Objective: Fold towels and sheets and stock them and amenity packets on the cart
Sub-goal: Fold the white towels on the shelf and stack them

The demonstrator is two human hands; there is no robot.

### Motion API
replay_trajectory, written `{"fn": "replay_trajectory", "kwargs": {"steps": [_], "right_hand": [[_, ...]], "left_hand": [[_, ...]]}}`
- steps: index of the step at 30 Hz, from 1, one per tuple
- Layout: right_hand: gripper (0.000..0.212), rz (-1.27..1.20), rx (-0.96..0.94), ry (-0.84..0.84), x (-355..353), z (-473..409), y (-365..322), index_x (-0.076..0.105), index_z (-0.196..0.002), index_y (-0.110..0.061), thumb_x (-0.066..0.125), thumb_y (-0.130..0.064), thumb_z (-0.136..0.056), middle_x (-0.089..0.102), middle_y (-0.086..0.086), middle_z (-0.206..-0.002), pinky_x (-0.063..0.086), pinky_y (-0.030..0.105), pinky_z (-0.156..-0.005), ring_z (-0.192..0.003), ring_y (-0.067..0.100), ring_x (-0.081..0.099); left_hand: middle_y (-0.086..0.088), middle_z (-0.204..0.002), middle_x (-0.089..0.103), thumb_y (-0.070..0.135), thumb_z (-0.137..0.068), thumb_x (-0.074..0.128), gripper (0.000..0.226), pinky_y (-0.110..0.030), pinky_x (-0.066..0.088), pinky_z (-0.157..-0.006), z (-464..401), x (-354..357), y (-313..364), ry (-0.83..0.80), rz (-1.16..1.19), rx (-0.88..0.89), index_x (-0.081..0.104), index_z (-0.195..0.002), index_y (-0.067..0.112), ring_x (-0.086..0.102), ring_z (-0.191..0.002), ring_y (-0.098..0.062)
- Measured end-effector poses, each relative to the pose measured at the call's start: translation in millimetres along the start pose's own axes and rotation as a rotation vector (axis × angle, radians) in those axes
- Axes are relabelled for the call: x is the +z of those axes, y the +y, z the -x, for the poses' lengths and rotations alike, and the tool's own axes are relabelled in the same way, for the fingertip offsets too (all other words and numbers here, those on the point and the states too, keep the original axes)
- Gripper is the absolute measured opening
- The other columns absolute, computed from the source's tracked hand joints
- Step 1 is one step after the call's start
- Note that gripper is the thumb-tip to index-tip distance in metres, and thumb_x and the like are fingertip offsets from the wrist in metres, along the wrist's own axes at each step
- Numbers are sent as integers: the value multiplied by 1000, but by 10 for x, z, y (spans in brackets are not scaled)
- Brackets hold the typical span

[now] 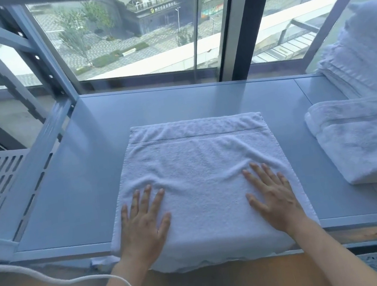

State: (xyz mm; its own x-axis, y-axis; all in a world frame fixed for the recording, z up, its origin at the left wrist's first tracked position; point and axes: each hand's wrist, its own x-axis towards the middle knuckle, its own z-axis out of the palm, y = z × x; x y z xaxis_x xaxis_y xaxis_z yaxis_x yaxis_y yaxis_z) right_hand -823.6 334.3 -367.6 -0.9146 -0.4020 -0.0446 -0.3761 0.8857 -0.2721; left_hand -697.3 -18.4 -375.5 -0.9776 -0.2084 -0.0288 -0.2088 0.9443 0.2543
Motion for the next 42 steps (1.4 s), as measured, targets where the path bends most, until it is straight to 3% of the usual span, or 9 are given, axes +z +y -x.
{"fn": "replay_trajectory", "kwargs": {"steps": [4, 9, 14, 22, 27, 30, 34, 36, 42], "right_hand": [[69, 6, 25, -2, -57, -390, 35, 12, -162, -47, 25, -63, -96, -4, -21, -171, -2, 41, -127, -157, 6, -10], [65, 28, 64, 7, -185, -985, 61, 20, -162, -42, 40, -52, -101, 7, -12, -173, 5, 45, -128, -159, 13, 2], [63, 53, 55, -29, -299, -1274, 91, 20, -163, -37, 38, -49, -104, 9, -6, -173, 5, 47, -128, -159, 17, 5], [56, -69, -4, 128, -238, -753, -203, 32, -161, -25, 44, -36, -107, 15, -3, -172, 12, 52, -125, -159, 19, 11], [58, -77, -81, 8, -15, -232, -283, 28, -161, -34, 43, -43, -106, 6, -13, -172, 5, 48, -126, -159, 13, 0], [60, -13, -86, -22, 47, -169, -242, 22, -163, -36, 40, -45, -107, 2, -13, -172, 1, 46, -128, -159, 13, -3], [61, -10, -91, 10, 81, -146, -223, 22, -163, -37, 39, -47, -105, 4, -14, -172, 1, 45, -128, -159, 13, -1], [61, -8, -88, 12, 94, -138, -219, 22, -163, -38, 38, -48, -104, 4, -14, -172, 2, 45, -128, -159, 13, -1], [61, -17, -85, -1, 88, -162, -205, 22, -162, -39, 39, -49, -104, 3, -16, -172, 2, 45, -127, -159, 10, -5]], "left_hand": [[15, -172, -3, 67, -93, 14, 72, -48, 0, -127, -456, -21, -33, -10, -7, 2, 10, -162, 46, -5, -159, -14], [12, -173, 1, 59, -102, 31, 65, -49, -1, -127, -1136, -78, 4, -24, -10, -13, 13, -162, 45, -2, -159, -16], [10, -173, 3, 60, -101, 29, 65, -51, -1, -127, -1480, -101, 61, -43, -6, -33, 13, -162, 44, -2, -159, -17], [9, -173, 3, 61, -101, 28, 65, -52, -2, -127, -1503, -76, 62, -36, -18, -36, 14, -162, 43, -1, -159, -18], [4, -173, -1, 58, -104, 25, 65, -58, 2, -126, -1509, -180, 149, -110, -71, -49, 8, -164, 39, -3, -159, -22], [-1, -173, 0, 55, -106, 25, 65, -64, 6, -123, -1408, -353, 311, -158, -139, -73, 7, -165, 33, -2, -159, -28], [2, -172, 14, 54, -105, 33, 62, -63, 15, -121, -725, -301, 447, -26, -18, 102, 19, -162, 36, 11, -158, -28], [4, -172, 14, 58, -103, 33, 62, -62, 17, -121, -327, -158, 413, -54, -6, 133, 23, -161, 40, 13, -158, -27], [11, -172, 1, 67, -97, 13, 69, -54, 0, -127, -10, 56, 242, -35, -41, 145, 14, -162, 45, -6, -159, -17]]}}
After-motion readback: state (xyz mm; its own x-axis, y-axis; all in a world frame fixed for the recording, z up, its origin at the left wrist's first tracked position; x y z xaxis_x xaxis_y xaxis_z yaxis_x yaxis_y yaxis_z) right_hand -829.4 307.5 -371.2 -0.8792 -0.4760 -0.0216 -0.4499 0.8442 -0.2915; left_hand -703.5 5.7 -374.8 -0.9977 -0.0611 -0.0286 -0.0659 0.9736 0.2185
